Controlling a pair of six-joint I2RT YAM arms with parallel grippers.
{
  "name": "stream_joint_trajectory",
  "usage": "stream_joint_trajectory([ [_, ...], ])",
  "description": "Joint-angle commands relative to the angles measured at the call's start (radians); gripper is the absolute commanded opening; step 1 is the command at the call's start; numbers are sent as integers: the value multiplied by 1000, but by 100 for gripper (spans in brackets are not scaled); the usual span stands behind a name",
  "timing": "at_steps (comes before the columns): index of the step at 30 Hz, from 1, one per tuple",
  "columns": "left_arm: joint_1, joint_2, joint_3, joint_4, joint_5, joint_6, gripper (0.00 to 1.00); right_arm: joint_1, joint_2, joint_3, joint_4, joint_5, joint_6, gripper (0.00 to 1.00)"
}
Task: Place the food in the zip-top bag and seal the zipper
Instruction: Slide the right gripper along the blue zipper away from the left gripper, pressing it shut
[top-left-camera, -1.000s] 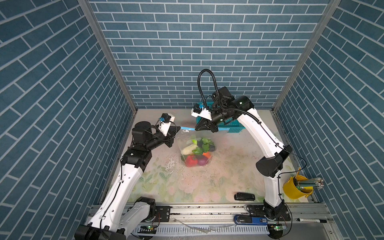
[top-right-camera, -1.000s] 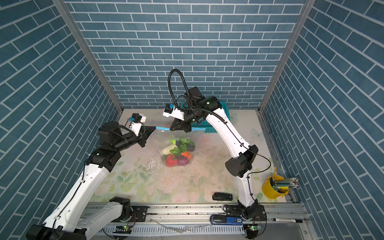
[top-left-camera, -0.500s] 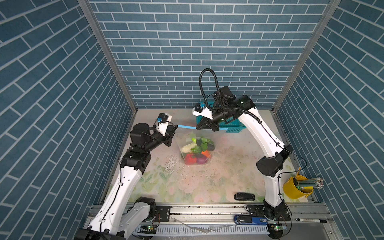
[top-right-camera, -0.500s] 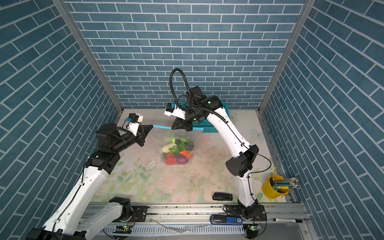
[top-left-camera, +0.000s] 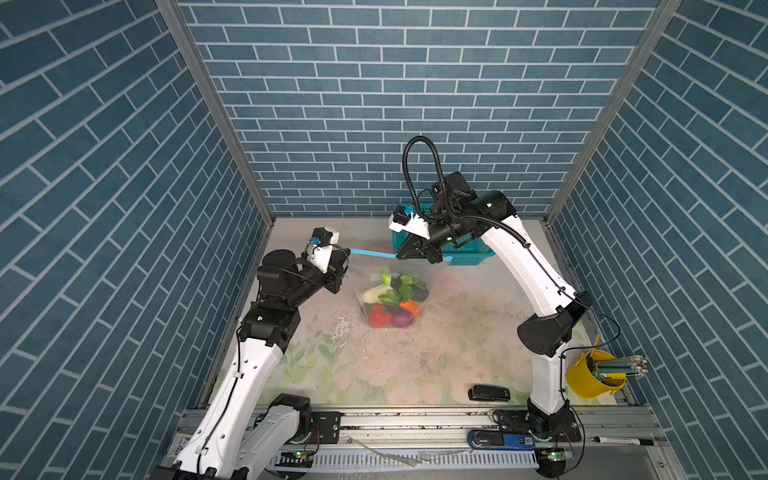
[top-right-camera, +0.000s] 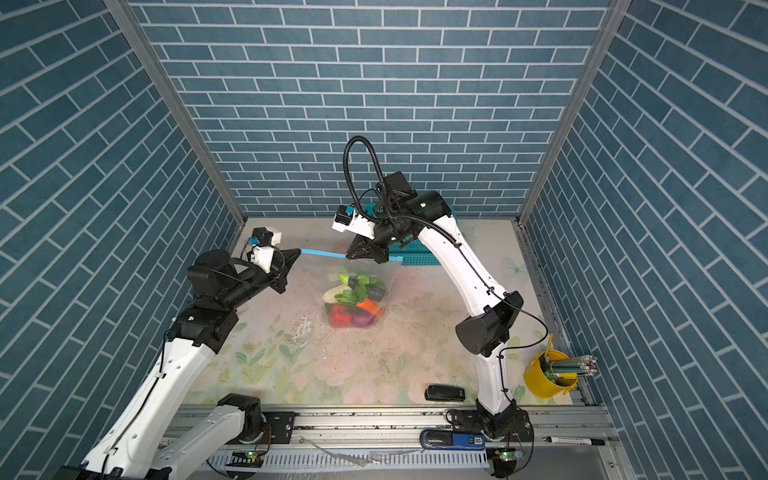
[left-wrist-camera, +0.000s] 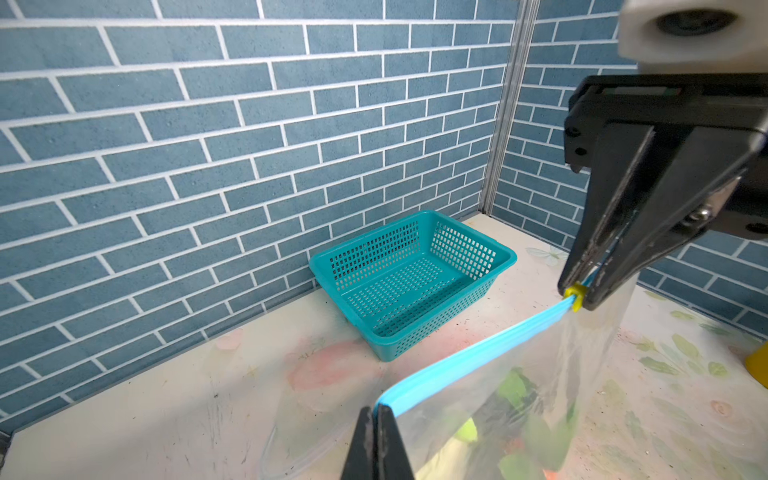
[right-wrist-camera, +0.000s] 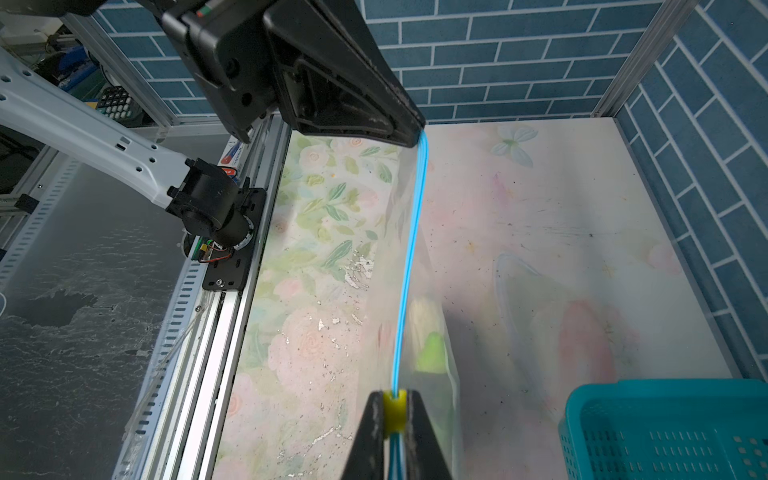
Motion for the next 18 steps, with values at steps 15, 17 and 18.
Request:
stream_joint_trajectory([
  [15, 35, -9, -20, 21, -99, -2, 0, -48, -92, -59, -21, 3, -15, 0],
  [17, 38, -7, -17, 21, -99, -3, 0, -52, -94, -64, -19, 2, -13, 0],
  [18, 40, -5, -15, 18, -99, -4, 0, -54, -96, -66, -18, 2, -13, 0],
])
